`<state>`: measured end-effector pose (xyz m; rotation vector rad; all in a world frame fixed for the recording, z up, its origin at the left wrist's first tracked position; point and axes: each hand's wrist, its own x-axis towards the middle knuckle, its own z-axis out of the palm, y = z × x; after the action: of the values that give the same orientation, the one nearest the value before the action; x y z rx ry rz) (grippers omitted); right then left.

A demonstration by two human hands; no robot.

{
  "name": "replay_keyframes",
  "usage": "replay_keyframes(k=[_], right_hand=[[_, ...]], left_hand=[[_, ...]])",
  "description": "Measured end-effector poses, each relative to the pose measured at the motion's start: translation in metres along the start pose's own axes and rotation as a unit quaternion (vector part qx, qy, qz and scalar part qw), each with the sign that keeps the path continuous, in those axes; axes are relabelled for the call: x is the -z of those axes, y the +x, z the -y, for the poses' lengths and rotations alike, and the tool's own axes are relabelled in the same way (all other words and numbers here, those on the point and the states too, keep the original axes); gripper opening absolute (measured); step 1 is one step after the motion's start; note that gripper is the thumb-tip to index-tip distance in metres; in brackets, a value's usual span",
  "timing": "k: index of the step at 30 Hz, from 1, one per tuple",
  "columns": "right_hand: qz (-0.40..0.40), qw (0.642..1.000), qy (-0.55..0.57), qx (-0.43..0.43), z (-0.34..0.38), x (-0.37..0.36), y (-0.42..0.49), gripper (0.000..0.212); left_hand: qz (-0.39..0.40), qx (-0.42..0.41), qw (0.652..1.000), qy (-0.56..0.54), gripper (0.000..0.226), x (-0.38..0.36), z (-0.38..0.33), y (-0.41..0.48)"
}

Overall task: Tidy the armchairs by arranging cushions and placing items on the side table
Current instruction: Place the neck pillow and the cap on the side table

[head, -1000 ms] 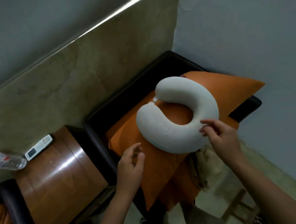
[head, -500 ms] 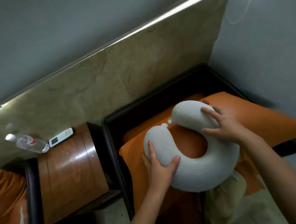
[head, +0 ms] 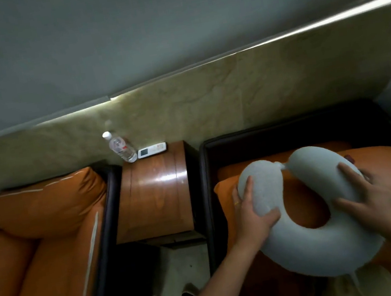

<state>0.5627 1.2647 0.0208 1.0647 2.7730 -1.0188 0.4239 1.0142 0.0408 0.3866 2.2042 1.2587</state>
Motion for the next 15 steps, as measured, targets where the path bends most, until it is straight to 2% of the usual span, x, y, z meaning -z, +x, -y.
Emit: replay_keyframes(k=[8, 15], right_hand=[[0.01, 0.998, -0.002, 0.058, 0.127, -0.074, 0.012, 0.091], [0.02, 0.998, -0.026, 0.059, 0.257, -0.181, 0.026, 0.086]], left_hand=[[-0.04, 0.003, 0.998, -0.053, 0.096, 0.127, 0.057, 0.009], [-0.074, 0.035, 0.995, -0.054, 0.099, 0.266, 0.144, 0.047]])
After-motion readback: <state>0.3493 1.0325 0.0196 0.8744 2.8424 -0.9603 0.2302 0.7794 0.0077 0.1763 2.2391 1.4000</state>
